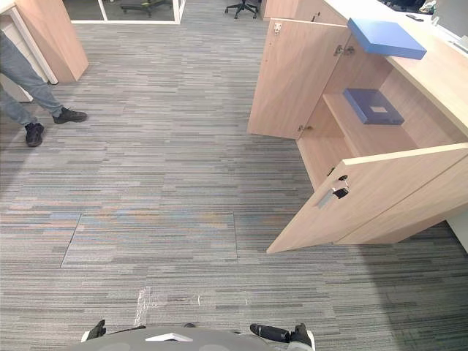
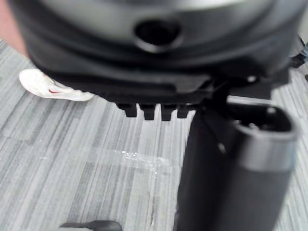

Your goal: Walk over to the cabinet, pick up the folder, carry it to the office cabinet, place the folder inside the office cabinet, then close the office cabinet door

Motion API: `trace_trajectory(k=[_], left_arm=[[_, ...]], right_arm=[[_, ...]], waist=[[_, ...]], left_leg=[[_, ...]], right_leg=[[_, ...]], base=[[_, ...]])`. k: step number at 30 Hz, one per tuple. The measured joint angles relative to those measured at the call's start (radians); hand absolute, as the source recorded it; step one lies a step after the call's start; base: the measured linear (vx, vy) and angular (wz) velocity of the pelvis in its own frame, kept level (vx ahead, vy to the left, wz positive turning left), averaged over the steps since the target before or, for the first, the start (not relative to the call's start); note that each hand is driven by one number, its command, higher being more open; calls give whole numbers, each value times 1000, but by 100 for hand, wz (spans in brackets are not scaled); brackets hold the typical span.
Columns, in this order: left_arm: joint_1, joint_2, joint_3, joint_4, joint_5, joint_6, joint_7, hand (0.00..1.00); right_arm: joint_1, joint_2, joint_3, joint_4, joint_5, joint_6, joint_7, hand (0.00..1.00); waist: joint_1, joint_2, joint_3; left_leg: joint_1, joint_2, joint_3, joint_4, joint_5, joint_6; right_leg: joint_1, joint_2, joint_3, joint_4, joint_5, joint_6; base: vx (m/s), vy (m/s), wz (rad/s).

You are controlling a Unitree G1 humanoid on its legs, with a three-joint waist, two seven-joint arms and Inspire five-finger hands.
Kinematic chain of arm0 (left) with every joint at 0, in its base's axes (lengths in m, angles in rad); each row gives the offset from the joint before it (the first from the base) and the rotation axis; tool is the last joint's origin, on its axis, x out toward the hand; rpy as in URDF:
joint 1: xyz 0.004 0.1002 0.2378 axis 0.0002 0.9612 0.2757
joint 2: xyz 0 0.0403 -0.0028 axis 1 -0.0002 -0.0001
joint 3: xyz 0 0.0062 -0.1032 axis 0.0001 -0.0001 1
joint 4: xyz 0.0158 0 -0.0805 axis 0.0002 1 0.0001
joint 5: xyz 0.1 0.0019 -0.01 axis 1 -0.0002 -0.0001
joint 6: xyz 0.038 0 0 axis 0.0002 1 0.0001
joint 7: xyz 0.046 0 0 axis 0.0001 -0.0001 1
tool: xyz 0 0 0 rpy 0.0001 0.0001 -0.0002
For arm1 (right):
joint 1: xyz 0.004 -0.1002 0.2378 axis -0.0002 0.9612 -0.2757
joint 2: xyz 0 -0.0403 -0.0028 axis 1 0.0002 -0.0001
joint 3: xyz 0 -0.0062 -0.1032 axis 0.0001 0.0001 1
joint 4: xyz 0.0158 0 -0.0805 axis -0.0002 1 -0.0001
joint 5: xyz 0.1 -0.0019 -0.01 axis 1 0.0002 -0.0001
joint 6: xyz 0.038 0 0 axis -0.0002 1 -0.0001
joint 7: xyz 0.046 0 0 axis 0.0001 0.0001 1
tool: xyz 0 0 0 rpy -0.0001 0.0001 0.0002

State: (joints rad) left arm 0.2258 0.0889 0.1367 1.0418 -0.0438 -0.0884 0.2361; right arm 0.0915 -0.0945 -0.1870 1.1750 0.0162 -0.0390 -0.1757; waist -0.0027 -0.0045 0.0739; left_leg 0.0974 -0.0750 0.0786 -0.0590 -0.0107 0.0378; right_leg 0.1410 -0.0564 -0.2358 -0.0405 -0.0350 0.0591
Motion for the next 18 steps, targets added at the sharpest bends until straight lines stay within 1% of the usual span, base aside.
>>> trace_trajectory(k=[3,7,10,11,12,18], left_arm=[[-2,1,0,-1,-3,-5,-26,100],[-2,5,0,-5,-6,-20,-43,100],[-1,6,0,-8,-26,-20,-42,100],[0,5,0,-8,-27,-20,-39,100],[0,5,0,-8,-29,-20,-39,100],[1,5,-1,-9,-43,-21,-46,100]], right_arm=[[0,0,-1,0,0,0,1,100],[-5,1,-1,0,0,0,16,100],[-7,2,-1,0,0,0,17,100],[-7,2,-1,0,0,0,17,100],[-7,2,-1,-1,1,0,17,100],[-8,2,-1,-1,1,0,18,100]], waist=[[1,0,7],[1,-4,15],[3,-7,22],[4,-6,22],[3,-6,22],[3,-6,28]], left_leg=[[20,4,-1,0,-8,-12],[21,5,-1,0,-8,-12],[16,3,0,-1,-4,-7],[16,1,1,-11,4,3],[16,1,1,-22,8,-1],[15,1,1,-28,17,2]], right_leg=[[18,3,-3,0,0,0],[16,3,-3,0,2,3],[11,1,-3,0,4,5],[6,1,-3,0,3,4],[2,1,-3,0,3,4],[-1,0,-5,1,3,4]], base=[[2,-24,0],[-52,-29,-1],[-100,-27,-1],[-104,-28,-1],[-105,-28,0],[-80,-24,1]])
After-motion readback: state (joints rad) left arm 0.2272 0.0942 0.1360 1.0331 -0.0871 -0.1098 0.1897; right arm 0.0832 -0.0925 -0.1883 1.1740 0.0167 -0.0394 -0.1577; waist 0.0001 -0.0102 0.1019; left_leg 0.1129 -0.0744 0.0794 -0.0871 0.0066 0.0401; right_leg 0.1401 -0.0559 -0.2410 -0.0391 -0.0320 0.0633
